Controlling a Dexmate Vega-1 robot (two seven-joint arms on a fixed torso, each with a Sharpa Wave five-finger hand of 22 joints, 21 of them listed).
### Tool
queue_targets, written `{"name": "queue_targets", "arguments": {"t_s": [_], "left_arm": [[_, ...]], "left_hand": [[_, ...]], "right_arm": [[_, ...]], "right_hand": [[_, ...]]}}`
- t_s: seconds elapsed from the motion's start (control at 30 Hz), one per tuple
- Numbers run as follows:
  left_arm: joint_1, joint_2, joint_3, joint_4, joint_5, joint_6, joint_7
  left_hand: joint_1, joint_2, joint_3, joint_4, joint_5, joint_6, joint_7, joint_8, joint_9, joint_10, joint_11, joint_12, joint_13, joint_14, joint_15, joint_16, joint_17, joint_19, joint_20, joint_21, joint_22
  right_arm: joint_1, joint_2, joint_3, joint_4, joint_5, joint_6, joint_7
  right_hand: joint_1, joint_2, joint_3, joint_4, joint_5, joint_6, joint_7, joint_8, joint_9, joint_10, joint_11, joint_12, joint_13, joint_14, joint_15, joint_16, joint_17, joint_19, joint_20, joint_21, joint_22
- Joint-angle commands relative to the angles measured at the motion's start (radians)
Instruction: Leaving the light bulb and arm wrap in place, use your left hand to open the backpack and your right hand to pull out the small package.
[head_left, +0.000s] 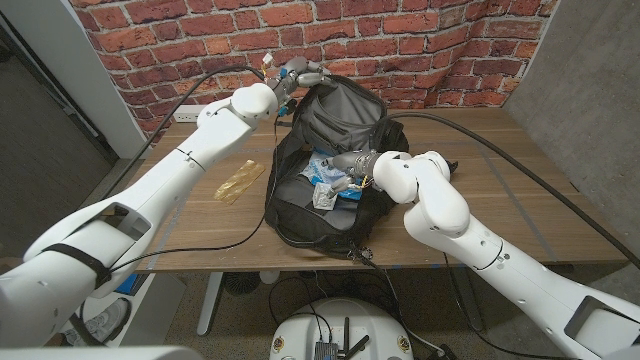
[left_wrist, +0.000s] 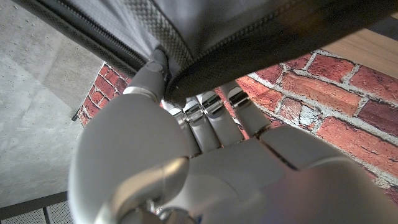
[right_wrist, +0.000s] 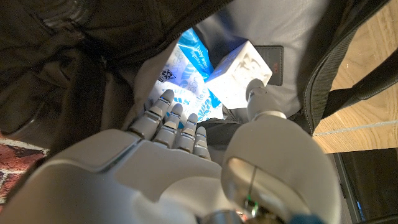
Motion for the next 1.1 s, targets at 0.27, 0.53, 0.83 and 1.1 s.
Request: {"name": "queue_targets", "arguments": {"t_s": [0.27, 0.53, 0.83, 1.1], "left_arm": [[-0.004, -0.008, 0.004, 0.004, 0.000, -0.002, 0.012], [-0.001, -0.009, 0.005, -0.004, 0.001, 0.001, 0.017], [0.008, -0.003, 0.001, -0.024, 0.001, 0.009, 0.024], [0.014, 0.000, -0.001, -0.039, 0.000, 0.028, 0.032]], "left_hand": [[0.001, 0.005, 0.050, 0.039, 0.004, 0.008, 0.010, 0.004, 0.004, 0.017, -0.006, 0.007, 0.004, 0.007, 0.000, -0.006, 0.004, 0.008, -0.108, -0.003, 0.002], [0.000, 0.006, 0.051, 0.039, 0.004, 0.006, 0.011, 0.003, 0.004, 0.016, -0.005, 0.007, 0.004, 0.007, 0.000, -0.005, 0.004, 0.009, -0.108, -0.004, 0.002], [0.001, 0.005, 0.051, 0.039, 0.004, 0.008, 0.011, 0.003, 0.004, 0.015, -0.006, 0.007, 0.004, 0.008, 0.000, -0.005, 0.004, 0.009, -0.108, -0.004, 0.002], [0.000, 0.005, 0.052, 0.039, 0.004, 0.007, 0.012, 0.003, 0.005, 0.016, -0.004, 0.007, 0.004, 0.009, 0.000, -0.005, 0.004, 0.009, -0.108, -0.005, 0.002]], "right_arm": [[0.120, 0.007, -0.077, 0.059, 0.002, -0.008, 0.121], [0.138, 0.002, -0.084, 0.068, 0.024, 0.003, 0.136], [0.163, 0.005, -0.101, 0.093, 0.046, 0.016, 0.142], [0.185, 0.005, -0.115, 0.112, 0.070, 0.018, 0.150]], "right_hand": [[0.012, -0.018, -0.004, -0.006, -0.007, 0.013, 0.000, 0.010, 0.006, 0.020, 0.003, 0.011, 0.007, 0.017, -0.035, 0.008, 0.001, 0.001, 0.005, 0.005, 0.004], [0.019, -0.022, -0.005, -0.009, -0.010, 0.015, -0.002, 0.012, 0.007, 0.025, 0.001, 0.014, 0.010, 0.023, -0.036, 0.010, 0.001, 0.000, 0.006, 0.005, 0.004], [0.032, -0.027, -0.004, -0.012, -0.013, 0.025, -0.001, 0.018, 0.008, 0.034, -0.006, 0.018, 0.013, 0.029, -0.043, 0.013, 0.001, 0.005, 0.005, 0.007, 0.004], [0.047, -0.029, -0.004, -0.012, -0.016, 0.042, -0.002, 0.026, 0.008, 0.060, -0.013, 0.029, 0.018, 0.049, -0.053, 0.022, 0.002, 0.010, 0.002, 0.010, 0.004]]}}
